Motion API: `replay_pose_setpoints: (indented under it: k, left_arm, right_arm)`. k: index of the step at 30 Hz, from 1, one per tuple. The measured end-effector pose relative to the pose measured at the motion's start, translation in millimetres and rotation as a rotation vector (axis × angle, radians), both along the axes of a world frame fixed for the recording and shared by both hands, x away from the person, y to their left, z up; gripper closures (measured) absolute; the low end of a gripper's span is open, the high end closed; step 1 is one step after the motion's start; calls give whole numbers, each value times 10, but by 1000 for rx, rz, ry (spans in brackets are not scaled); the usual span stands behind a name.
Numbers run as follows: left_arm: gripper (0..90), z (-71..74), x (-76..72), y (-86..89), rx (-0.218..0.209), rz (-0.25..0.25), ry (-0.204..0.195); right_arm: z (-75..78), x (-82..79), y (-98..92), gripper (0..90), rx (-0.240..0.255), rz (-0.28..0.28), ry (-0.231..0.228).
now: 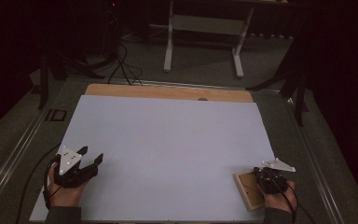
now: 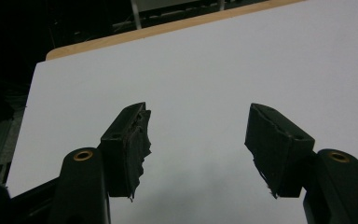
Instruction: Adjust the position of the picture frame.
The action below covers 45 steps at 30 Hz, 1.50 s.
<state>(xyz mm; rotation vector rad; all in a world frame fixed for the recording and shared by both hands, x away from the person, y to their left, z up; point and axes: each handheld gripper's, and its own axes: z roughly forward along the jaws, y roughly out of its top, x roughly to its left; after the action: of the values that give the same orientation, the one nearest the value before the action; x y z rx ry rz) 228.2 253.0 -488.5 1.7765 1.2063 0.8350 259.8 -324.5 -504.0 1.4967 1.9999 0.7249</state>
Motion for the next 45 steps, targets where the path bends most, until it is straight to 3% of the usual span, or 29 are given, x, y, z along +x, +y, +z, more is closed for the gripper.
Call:
replay_pose_setpoints:
  k: [15,26,37,45]
  left_arm:
    - [392,-4,10,8,5,10,1]
    - [393,-5,17,5,10,13,0]
    - [393,-8,19,-19,31,12,-2]
    - [393,-4,18,-16,32,11,-4]
  right_arm:
    - [13,316,301,899,-56,81,18]
    - [28,562,665,899,-112,169,32]
    - [27,678,1043,899,-96,252,40]
    - [26,770,1315,899,-114,298,37]
